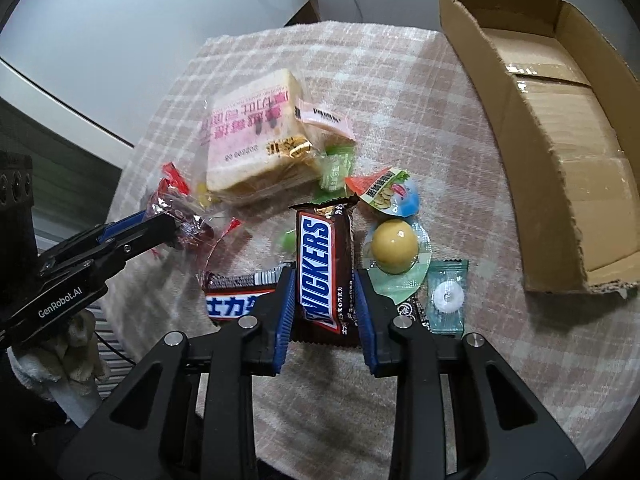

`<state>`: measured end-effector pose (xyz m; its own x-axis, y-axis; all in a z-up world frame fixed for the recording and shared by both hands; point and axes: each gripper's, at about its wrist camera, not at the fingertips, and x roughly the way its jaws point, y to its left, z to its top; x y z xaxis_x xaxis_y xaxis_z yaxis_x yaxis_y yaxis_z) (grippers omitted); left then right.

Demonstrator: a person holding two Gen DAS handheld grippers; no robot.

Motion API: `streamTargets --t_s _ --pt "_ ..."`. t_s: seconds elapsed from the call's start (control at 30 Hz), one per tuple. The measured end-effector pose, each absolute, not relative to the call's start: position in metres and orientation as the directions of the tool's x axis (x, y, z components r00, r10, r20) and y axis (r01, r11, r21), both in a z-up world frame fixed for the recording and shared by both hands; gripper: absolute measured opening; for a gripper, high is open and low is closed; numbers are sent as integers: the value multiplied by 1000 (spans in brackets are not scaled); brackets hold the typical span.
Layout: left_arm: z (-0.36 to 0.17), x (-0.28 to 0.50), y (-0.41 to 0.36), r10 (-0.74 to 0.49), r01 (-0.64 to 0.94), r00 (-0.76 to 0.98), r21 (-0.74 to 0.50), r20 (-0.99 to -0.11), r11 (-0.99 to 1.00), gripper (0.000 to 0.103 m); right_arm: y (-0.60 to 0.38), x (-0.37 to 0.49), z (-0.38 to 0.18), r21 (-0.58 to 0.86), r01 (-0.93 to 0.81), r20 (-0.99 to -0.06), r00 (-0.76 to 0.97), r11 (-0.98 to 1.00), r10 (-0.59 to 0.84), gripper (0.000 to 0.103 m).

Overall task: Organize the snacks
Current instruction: 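Grasp the Snickers bar with the right tool while the left tool grasps a dried-fruit bag, then carry both snacks over the cardboard box and open both tools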

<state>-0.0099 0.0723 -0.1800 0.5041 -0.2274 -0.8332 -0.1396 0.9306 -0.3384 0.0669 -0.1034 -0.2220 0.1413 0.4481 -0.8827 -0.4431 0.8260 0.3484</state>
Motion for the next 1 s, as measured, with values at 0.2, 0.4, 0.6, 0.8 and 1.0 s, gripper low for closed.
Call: streamTargets --t_s 0.2,0.4,0.6,0.8,1.0 --pt "-161 -9 75 -232 -137 539 -356 -810 924 26 -112 63 -201 363 -437 -862 178 823 475 30" --pt "-140 -4 75 -249 -114 577 -379 -778 919 26 -119 62 -181 358 -432 -846 224 828 483 30" --pt "-122 12 63 -285 -70 608 -408 -741 910 26 -139 73 -157 355 -400 -827 286 845 483 30" --pt "-109 36 38 -332 12 620 -415 -711 910 26 -174 89 -143 336 -332 -819 360 881 448 30" --pt "-106 64 5 -383 97 603 -412 -700 906 26 -212 107 -138 314 -263 -821 408 912 400 30"
